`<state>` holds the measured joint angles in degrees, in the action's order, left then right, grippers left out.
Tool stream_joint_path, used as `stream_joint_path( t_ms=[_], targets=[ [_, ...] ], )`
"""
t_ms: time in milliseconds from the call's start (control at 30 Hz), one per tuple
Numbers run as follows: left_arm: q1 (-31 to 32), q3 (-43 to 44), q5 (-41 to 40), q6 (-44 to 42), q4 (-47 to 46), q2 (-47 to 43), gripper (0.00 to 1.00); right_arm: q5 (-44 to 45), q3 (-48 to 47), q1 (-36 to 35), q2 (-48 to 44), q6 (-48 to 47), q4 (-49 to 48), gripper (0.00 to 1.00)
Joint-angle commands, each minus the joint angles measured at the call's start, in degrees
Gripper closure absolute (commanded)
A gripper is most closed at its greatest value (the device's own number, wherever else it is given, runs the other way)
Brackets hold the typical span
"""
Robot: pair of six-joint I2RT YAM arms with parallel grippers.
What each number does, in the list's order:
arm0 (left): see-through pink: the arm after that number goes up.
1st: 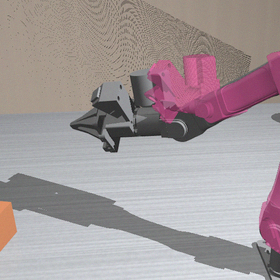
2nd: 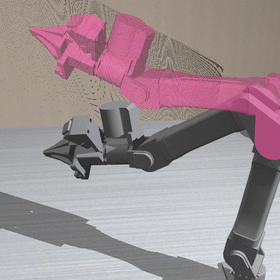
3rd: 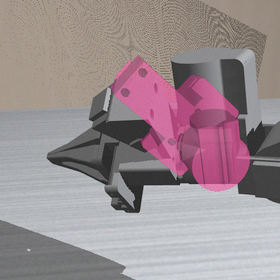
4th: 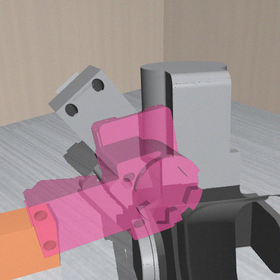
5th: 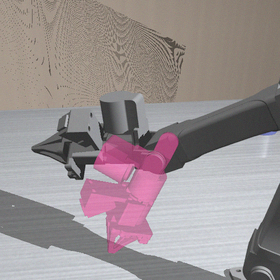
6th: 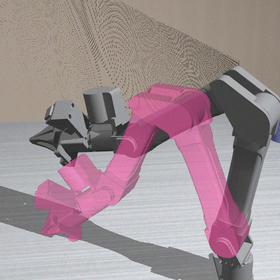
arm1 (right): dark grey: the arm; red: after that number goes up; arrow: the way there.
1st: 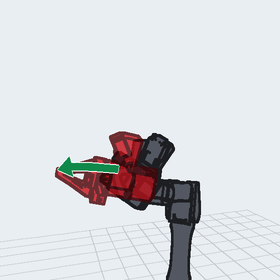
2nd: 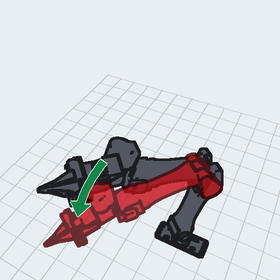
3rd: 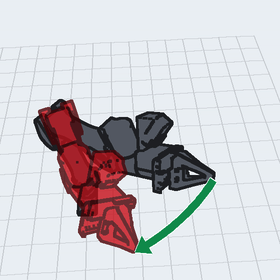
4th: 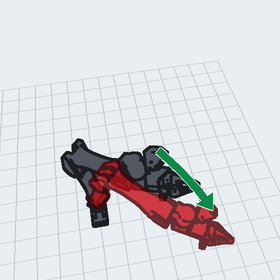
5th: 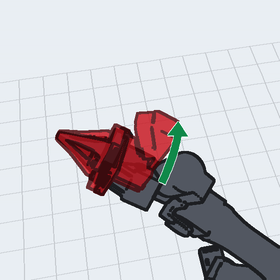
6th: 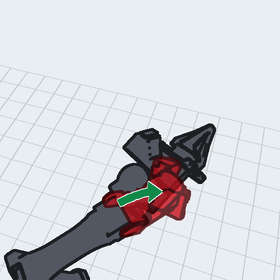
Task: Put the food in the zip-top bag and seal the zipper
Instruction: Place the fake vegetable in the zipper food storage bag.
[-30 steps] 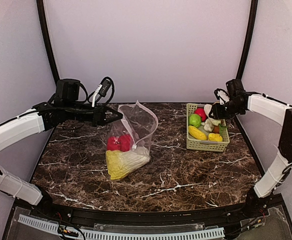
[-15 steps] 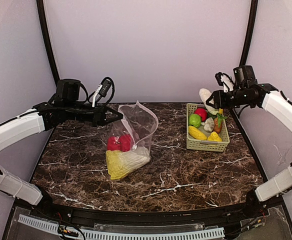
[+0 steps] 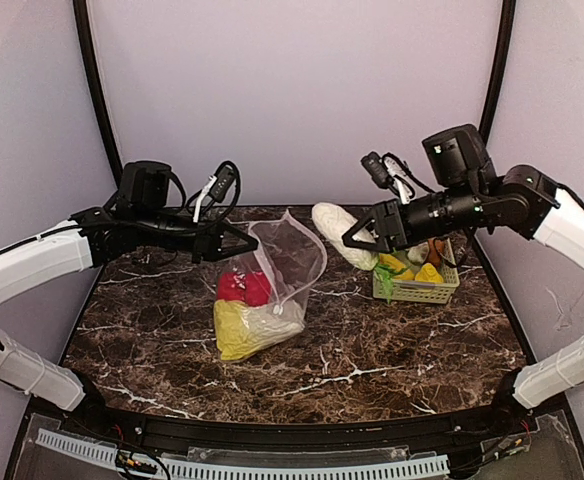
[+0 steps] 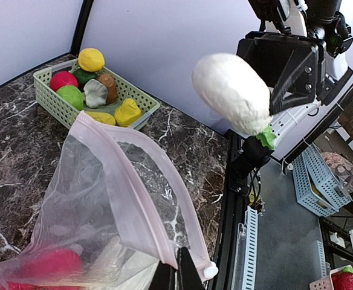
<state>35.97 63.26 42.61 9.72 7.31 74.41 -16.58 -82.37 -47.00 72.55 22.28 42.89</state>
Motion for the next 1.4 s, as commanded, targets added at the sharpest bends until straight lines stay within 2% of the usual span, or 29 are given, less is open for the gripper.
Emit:
stream_joint_path(
  t_ms=[0, 133, 367, 600, 900, 1133, 1367],
  targets=[
    [1.6, -0.7, 0.5, -0.3, -0.9, -0.4, 0.99, 0.1, -2.0, -5.6, 3.8, 7.3, 1.4, 0.52],
    [2.3, -0.6, 0.6, -0.4, -0.8, -0.4, 0.99, 1.0, -5.2, -8.8, 8.4, 10.8, 2.8, 0.53],
    [3.4, -0.5, 0.6, -0.9, -0.5, -0.8, 0.99, 7.1, -11.5, -9.7, 16.6, 16.6, 3.5, 0.54],
    [3.9, -0.4, 0.5, -0.9, -0.2, -0.1, 0.99, 12.1, -17.0, -11.4, 24.1, 21.0, -1.7, 0.53],
    [3.9, -0.5, 1.2, 0.3, -0.9, 0.8, 0.99, 14.7, -10.5, -11.6, 25.4, 29.3, -15.4, 0.53],
    [3.9, -0.9, 2.5, 1.4, -2.2, 1.2, 0.99, 20.5, -10.4, -12.1, 28.7, 32.3, -16.8, 0.52],
    [3.9, -1.1, 2.8, 1.4, -2.7, 0.4, 0.99, 21.6, -11.6, -12.5, 32.6, 33.0, -17.5, 0.49]
  ],
)
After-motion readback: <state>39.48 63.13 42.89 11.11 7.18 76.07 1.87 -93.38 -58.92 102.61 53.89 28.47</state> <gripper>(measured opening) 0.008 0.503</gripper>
